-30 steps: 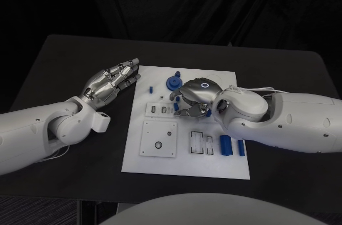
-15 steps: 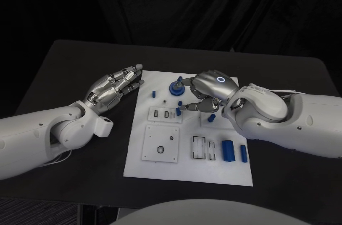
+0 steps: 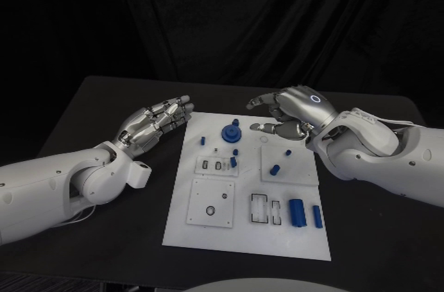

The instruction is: Assemble the parts on the task board

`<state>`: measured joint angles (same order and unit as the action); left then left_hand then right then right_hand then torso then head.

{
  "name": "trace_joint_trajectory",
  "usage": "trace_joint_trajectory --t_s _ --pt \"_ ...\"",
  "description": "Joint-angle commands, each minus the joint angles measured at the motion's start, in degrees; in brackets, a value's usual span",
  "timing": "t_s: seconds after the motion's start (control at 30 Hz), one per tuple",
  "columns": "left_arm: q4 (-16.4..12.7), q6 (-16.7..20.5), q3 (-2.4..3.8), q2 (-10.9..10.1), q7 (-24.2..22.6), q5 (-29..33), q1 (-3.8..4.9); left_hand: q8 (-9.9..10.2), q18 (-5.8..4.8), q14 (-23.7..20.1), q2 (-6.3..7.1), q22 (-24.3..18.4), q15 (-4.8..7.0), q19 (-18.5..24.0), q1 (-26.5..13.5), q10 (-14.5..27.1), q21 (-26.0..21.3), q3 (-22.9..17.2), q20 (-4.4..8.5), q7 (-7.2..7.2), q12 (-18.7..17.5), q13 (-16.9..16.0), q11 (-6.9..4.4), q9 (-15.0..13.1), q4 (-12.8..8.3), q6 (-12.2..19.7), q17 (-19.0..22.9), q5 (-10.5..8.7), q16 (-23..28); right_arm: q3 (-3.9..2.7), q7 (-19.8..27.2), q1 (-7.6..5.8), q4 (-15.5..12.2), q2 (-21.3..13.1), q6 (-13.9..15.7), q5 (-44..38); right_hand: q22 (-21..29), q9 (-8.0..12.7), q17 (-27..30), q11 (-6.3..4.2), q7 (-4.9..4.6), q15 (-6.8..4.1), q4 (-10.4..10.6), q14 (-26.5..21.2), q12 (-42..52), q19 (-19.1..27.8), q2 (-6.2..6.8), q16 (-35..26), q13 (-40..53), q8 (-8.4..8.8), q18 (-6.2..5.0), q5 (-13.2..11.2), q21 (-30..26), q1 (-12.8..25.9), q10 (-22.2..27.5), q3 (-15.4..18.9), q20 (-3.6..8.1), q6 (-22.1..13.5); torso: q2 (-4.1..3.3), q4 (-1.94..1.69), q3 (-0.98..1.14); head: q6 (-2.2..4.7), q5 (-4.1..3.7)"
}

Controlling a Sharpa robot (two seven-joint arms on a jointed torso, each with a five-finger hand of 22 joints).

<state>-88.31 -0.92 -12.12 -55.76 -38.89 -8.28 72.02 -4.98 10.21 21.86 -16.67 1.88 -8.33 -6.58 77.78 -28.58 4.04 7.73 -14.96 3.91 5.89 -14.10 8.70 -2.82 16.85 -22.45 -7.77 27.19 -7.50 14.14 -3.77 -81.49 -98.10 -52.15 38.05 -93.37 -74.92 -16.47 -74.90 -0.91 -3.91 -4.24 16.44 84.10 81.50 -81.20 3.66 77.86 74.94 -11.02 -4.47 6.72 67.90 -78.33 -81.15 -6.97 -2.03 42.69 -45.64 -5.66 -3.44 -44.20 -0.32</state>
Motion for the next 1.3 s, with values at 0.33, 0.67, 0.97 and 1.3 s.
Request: trace_joint_trajectory --t_s 0.33,0.67,0.97,1.3 --pt "2.5 3.4 0.07 2.8 6.2 -5.7 1.94 -0.5 -0.23 19.0 0.12 5.3 -2.29 -26.9 -3.2 -12.1 14.2 -0.8 -1.58 2.05 4.2 -11.7 2.88 -0.3 0.0 -4.5 -8.3 -4.01 -14.2 0.02 5.0 0.90 5.2 -2.8 -5.9 8.5 -4.8 1.5 -5.0 0.35 -0.64 0.21 0.3 2.3 -2.3 -0.1 -3.23 -2.7 6.6 -1.67 -0.42 2.6 -0.9 2.1 1.8 -0.2 -0.24 4.7 4.90 0.66 1.90 -0.23 0.44" --pt "3.2 6.0 0.07 6.4 20.1 -25.9 4.59 -2.4 0.26 25.8 1.56 8.1 2.36 -41.7 3.7 -18.7 20.6 -3.3 2.38 3.94 23.7 -33.0 -0.51 -1.1 -0.3 -14.1 -22.9 -3.77 -39.2 0.03 3.5 3.26 6.4 -5.5 -10.5 28.6 -0.4 3.0 1.1 1.77 -1.99 1.38 0.3 -0.2 -16.8 3.5 -4.82 -12.1 -5.5 -2.59 -2.09 2.7 -11.4 3.7 11.5 -0.4 -1.23 9.1 7.41 1.12 3.12 -1.22 0.89" --pt "2.2 4.7 0.08 9.0 34.1 -43.7 5.66 -4.4 -0.04 48.7 5.10 14.1 5.39 -50.9 2.5 -38.6 30.0 -1.6 5.87 5.58 65.4 -62.2 -3.29 -1.2 -0.5 -18.5 -61.3 -18.64 -72.4 0.03 3.3 4.55 7.4 -5.4 -11.1 33.1 0.0 3.5 1.8 1.95 -2.11 1.56 0.1 -0.4 -17.7 3.6 -5.04 -12.9 -6.5 -2.35 -2.26 3.8 -12.5 2.9 11.6 -0.9 -1.46 9.1 10.04 1.76 3.92 -3.48 1.27" --pt "2.9 -1.7 0.08 14.7 47.7 -53.3 7.85 -9.2 -5.11 64.5 9.66 61.0 4.05 -57.0 -3.6 -47.5 72.1 0.3 6.26 6.63 78.0 -71.8 -1.99 -1.3 -2.1 -13.7 -79.7 -23.65 -81.8 0.03 3.1 5.33 8.0 -5.1 -12.0 31.9 0.1 4.2 1.9 2.09 -2.21 1.64 0.1 -0.1 -17.6 3.1 -4.45 -12.9 -7.0 -2.14 -2.26 7.0 -12.9 1.4 11.1 -1.6 -1.56 9.3 11.49 2.59 4.42 -5.80 1.23"
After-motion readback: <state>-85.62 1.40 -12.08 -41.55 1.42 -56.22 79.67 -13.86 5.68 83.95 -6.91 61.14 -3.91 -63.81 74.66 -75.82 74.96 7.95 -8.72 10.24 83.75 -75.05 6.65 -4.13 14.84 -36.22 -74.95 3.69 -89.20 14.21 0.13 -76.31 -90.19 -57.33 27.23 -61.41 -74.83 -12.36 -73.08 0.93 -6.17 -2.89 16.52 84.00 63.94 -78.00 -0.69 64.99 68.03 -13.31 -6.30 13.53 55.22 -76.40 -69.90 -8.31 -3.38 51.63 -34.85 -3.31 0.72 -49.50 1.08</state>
